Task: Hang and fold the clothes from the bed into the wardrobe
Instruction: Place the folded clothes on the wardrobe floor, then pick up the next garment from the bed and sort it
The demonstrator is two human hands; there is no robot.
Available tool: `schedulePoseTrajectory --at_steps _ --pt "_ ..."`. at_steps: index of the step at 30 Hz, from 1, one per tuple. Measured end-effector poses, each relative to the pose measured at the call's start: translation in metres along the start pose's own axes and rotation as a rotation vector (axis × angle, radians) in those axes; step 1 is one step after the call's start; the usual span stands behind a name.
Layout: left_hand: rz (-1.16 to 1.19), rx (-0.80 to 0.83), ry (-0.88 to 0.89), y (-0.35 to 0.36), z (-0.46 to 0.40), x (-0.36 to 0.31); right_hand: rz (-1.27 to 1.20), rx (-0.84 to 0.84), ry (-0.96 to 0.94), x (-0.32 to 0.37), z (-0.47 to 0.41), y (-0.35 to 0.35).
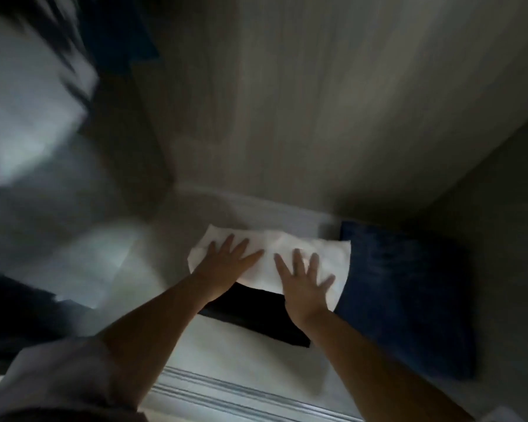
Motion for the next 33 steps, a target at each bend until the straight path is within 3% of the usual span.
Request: schedulePoseTrajectory --at_steps 6,12,15,20,22,28,33 --pt "0.077 0.047 0.045 0.084 0.006 -0.006 -0.17 0.005 -0.043 0.005 -0.006 0.075" --pt "0.047 0.333 0.048 0.05 0.014 -0.006 -0.181 0.194 -0.083 0.0 -0.006 0.061" --pt "0.09 0.364 0.02 -0.006 0.032 -0.015 -0.214 0.245 -0.069 -0.002 0.01 0.014" --pt "0.235 -0.012 -0.07 -0.155 0.074 -0.026 -0.198 -0.046 0.023 -0.001 0.067 -0.119" --pt "0.289 -0.085 -0.091 -0.214 0.097 -0.025 -0.148 -0.125 0.041 0.002 0.098 -0.173" --pt "0.298 -0.113 -0.036 -0.371 0.162 -0.019 -0.159 -0.268 0.096 0.0 0.205 -0.32" --pt "0.374 -0.151 -0.043 -0.468 0.238 -0.015 -0.161 -0.295 0.156 0.004 0.302 -0.397"
Point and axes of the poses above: each hand's wrist, its own z-axis away from the middle knuckle, its own y-axis out of the palm, x = y × z, the point moved 7 cm from there along -z, towards the middle knuckle, and after that the axes turned 8 degrees about -y, right-handed, at the moved point
